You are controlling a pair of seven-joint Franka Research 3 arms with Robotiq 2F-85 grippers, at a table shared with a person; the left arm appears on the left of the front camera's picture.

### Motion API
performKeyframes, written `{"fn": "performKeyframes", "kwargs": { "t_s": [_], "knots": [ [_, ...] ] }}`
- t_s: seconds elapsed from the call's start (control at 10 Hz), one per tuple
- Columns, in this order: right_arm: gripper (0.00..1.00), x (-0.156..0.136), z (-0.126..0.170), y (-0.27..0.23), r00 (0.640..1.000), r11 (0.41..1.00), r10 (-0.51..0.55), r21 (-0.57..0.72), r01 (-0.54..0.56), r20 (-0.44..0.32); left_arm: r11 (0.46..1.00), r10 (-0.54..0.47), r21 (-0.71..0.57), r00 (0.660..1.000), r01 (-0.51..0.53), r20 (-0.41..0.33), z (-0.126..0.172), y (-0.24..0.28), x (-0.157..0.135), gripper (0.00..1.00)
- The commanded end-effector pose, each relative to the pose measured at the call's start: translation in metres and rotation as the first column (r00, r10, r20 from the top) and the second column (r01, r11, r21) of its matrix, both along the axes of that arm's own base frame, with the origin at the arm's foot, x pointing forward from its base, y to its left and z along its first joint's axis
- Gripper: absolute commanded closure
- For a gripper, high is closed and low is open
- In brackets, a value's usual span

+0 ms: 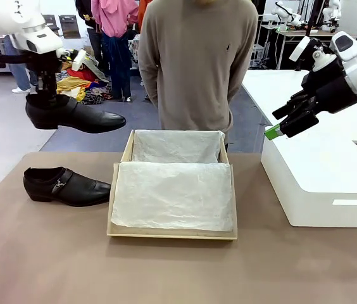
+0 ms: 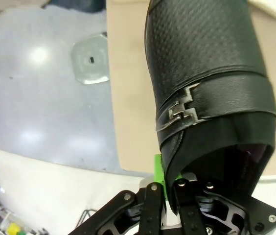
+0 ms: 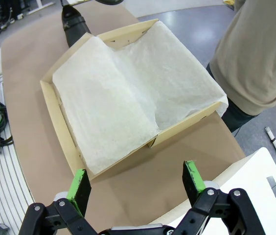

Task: Pack the shoes into the box.
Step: Place one shoe of the Shoes into the Shoes Box.

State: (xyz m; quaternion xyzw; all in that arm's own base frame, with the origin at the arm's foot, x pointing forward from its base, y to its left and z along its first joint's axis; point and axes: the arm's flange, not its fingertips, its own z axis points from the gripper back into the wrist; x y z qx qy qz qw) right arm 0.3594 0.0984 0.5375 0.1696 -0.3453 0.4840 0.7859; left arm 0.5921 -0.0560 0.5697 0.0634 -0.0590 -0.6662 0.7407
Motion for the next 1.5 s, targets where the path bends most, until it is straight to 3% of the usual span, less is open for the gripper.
{"fn": "performKeyframes", "kwargs": {
  "t_s": [0.0,0.5,1.4],
  "knots": [
    [0.00,0.003,-0.001,0.000,1.000,1.000,0.018,0.016,-0.018,0.008,1.000,-0.016,0.012,1.000,0.016,-0.009,0.006,-0.020,0.004,1.00],
    [0.00,0.003,-0.001,0.000,1.000,1.000,0.018,0.016,-0.018,0.008,0.998,-0.055,-0.002,0.996,0.055,-0.063,0.003,-0.050,0.005,1.00],
    [0.00,0.003,-0.001,0.000,1.000,1.000,0.018,0.016,-0.018,0.008,0.997,-0.079,-0.002,0.995,0.079,-0.059,-0.008,-0.054,0.004,1.00]
  ]
}}
